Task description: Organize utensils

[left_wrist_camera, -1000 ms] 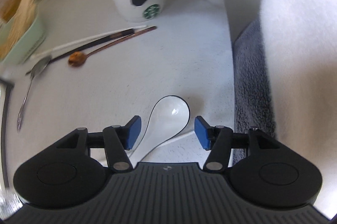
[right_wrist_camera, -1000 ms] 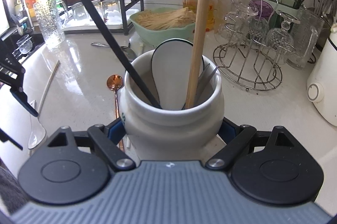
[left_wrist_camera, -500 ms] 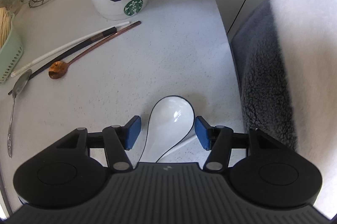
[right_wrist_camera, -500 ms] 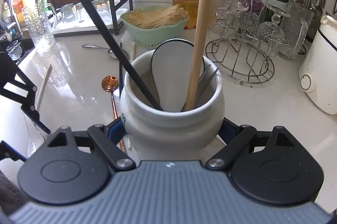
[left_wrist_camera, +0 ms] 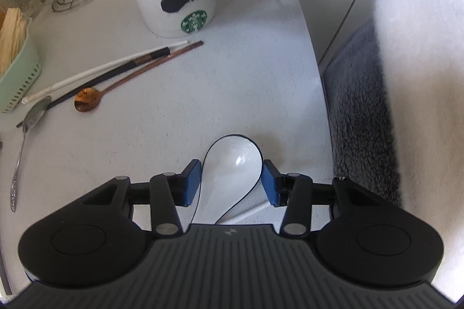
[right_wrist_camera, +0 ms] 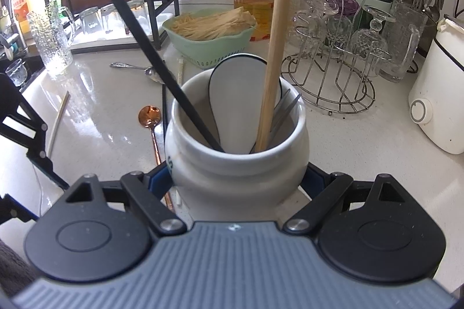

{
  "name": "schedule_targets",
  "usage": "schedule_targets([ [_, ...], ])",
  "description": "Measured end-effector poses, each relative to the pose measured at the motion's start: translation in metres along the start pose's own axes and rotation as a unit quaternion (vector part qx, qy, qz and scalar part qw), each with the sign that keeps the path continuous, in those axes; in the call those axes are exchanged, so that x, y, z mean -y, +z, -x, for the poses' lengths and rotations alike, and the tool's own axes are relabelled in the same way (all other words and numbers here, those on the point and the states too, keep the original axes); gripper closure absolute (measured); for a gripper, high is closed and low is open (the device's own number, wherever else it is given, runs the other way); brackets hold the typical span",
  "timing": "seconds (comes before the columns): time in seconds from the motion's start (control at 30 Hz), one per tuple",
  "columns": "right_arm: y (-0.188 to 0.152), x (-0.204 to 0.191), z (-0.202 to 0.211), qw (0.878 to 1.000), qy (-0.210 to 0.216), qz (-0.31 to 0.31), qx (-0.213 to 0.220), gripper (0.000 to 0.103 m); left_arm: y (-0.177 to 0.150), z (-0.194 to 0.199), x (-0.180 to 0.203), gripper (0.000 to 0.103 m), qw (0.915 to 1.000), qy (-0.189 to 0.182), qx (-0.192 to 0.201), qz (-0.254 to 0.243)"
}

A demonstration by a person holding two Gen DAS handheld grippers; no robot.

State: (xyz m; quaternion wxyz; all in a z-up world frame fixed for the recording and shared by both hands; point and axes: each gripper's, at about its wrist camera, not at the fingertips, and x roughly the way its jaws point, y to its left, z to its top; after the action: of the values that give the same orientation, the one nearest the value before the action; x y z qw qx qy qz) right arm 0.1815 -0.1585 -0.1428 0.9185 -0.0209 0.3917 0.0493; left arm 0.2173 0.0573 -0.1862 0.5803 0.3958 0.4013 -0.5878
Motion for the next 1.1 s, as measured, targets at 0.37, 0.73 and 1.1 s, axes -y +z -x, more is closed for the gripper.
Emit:
schedule_targets([
  [0.37,0.000,0.001,0.000,1.000,0.015,0.015,-0.003,0.012,0.023,0.037,-0.012,0.052,0.9809,0.060,0.080,0.167],
  [0.73,0.002,0.000,-0.002,0.999,0.025,0.027,-0.006,0.012,0.033,0.065,-0.011,0.053,0.9348,0.103,0.142,0.309],
  [1.1,0.000,-0.001,-0.001,0.999,0.026,0.027,0.001,0.012,0.042,0.092,0.000,0.053,0.8960,0.135,0.190,0.378],
])
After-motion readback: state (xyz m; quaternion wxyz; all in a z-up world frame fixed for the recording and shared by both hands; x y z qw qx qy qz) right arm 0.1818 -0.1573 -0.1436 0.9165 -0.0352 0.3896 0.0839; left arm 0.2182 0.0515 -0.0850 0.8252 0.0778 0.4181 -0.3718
